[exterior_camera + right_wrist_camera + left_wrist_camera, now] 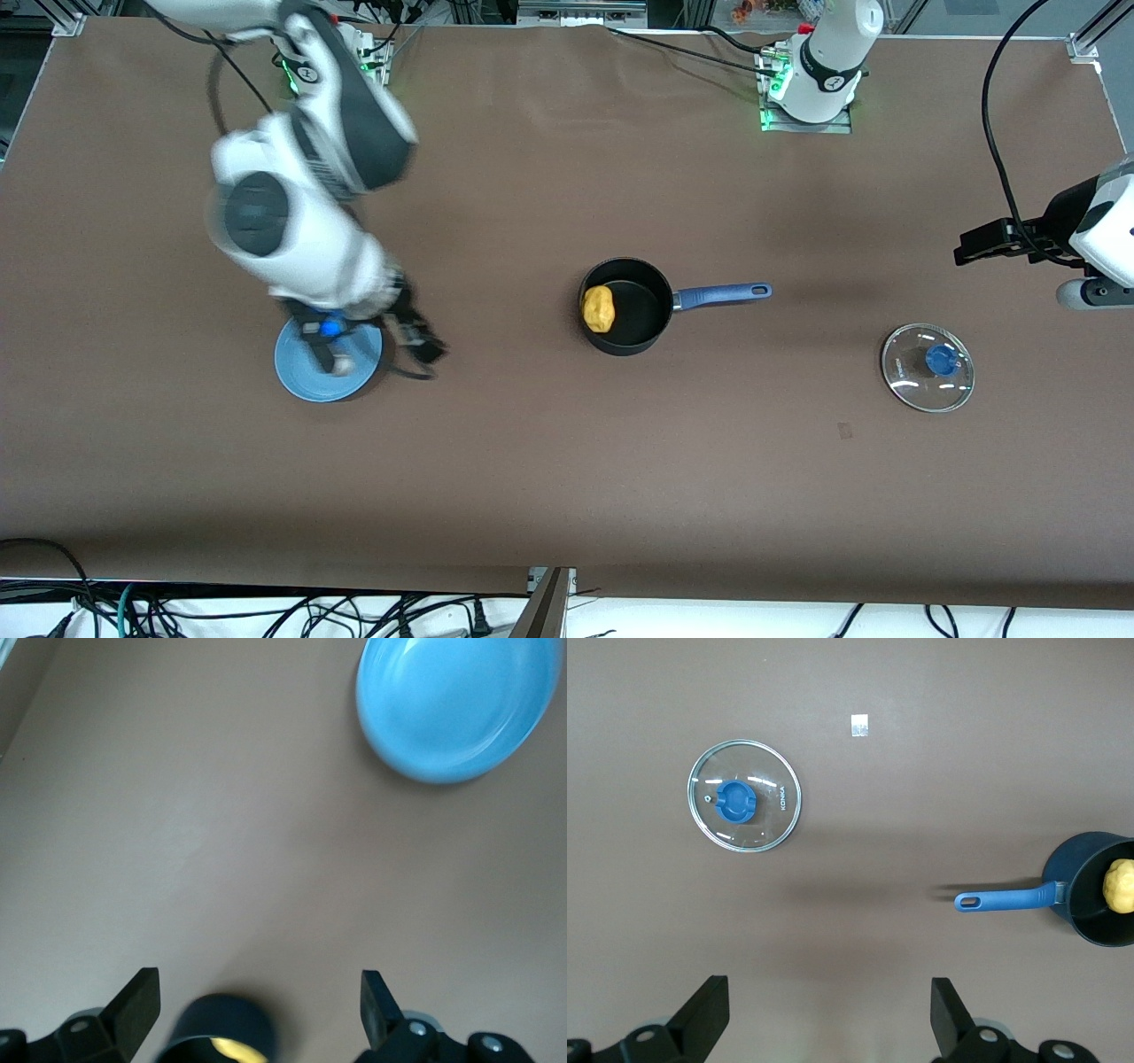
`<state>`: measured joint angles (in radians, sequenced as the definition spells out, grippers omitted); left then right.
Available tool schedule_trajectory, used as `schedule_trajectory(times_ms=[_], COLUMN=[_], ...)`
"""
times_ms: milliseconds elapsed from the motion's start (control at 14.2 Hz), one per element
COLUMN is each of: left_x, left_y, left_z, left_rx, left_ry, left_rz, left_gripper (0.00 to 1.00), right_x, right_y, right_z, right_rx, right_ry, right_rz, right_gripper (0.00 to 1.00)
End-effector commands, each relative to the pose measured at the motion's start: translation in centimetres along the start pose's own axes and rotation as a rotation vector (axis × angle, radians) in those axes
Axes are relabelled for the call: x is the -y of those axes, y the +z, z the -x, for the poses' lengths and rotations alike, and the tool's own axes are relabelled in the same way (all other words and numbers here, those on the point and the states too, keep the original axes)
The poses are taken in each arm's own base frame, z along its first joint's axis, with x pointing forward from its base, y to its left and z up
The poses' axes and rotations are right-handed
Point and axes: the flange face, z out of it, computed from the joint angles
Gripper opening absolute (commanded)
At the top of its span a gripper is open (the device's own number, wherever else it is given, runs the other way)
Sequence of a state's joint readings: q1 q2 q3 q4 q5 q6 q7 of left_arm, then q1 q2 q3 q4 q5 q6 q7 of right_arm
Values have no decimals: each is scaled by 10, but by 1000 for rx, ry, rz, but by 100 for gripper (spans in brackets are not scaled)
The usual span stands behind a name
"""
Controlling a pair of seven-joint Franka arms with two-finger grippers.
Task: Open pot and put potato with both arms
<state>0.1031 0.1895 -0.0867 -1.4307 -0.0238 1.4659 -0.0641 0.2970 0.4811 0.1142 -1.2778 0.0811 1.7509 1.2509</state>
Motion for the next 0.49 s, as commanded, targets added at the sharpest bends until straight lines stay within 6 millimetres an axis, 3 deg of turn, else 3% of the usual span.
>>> schedule_trajectory(times_ms=[0,141,423], left_x=[7,10,9], left_y=[-5,-5,-5], left_z=[0,0,0], left_rx=[7,6,7], left_ry=[-15,-18,-17], left_rz=[3,4,5], left_gripper=[100,100,100], right_x=[-47,-77,-137], right_y=[-51,-79,-115], right_z=[-18,-30,-96], right_rx=[13,30,51], right_ry=[-163,-278,-597], right_rz=[54,100,131], right_gripper=[100,100,100])
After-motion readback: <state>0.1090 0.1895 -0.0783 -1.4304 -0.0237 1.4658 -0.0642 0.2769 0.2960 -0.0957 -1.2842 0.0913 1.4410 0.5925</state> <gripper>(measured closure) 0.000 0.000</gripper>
